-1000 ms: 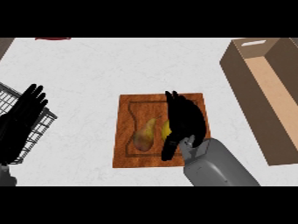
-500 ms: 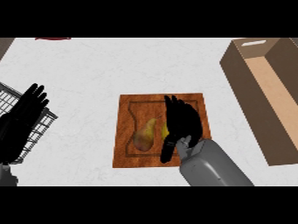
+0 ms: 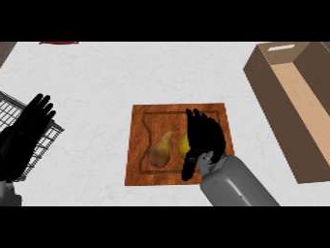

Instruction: Pick the lemon from the cutting board and place it in the cardboard box

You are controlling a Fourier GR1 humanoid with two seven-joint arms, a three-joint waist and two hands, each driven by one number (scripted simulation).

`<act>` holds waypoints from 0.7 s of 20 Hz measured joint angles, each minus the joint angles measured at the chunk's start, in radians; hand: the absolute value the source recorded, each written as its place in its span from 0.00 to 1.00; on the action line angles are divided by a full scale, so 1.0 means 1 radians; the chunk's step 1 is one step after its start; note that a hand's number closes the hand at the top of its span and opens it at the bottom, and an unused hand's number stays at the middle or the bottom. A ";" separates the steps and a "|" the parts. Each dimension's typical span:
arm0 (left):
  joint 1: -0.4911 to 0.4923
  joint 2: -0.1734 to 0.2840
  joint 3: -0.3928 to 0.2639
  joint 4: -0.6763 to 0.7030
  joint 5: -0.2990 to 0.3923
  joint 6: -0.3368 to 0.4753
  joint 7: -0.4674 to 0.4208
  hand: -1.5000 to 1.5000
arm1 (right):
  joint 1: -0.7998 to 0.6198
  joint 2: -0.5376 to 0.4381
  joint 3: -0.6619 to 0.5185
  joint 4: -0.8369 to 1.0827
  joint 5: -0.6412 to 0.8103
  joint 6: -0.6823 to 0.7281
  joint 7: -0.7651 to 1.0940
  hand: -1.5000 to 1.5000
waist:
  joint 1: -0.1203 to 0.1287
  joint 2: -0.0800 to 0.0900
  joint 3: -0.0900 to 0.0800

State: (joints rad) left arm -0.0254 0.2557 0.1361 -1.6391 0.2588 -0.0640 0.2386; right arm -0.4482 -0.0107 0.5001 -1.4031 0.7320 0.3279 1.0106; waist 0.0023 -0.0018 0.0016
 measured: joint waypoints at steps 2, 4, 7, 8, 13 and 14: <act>-0.004 -0.001 0.005 0.005 0.001 -0.009 -0.001 0.50 | -0.014 0.001 0.011 0.020 0.004 -0.017 0.000 1.00 | 0.001 0.000 0.000; -0.007 -0.001 0.009 -0.019 0.000 0.000 0.035 0.50 | -0.022 0.003 0.003 0.043 0.026 -0.027 -0.033 1.00 | 0.002 0.001 -0.001; -0.015 -0.008 0.013 -0.018 -0.009 0.002 0.047 0.50 | -0.019 0.002 -0.011 0.056 0.063 -0.034 -0.078 1.00 | 0.000 0.001 -0.002; -0.016 -0.008 0.016 -0.015 -0.008 -0.007 0.047 0.50 | -0.016 0.003 -0.013 0.056 0.072 -0.031 -0.086 1.00 | 0.000 0.001 -0.002; -0.028 -0.021 0.017 0.008 -0.030 -0.013 0.019 0.50 | -0.095 0.008 -0.068 0.149 0.075 -0.053 -0.098 1.00 | 0.005 0.002 -0.001; -0.030 -0.022 0.017 0.006 -0.028 -0.011 0.026 0.50 | -0.124 0.008 -0.099 0.188 0.074 -0.061 -0.103 1.00 | 0.007 0.003 -0.001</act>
State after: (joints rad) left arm -0.0550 0.2341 0.1533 -1.6334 0.2307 -0.0751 0.2647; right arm -0.5724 -0.0029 0.4011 -1.2152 0.8064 0.2672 0.9080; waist 0.0092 0.0011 0.0007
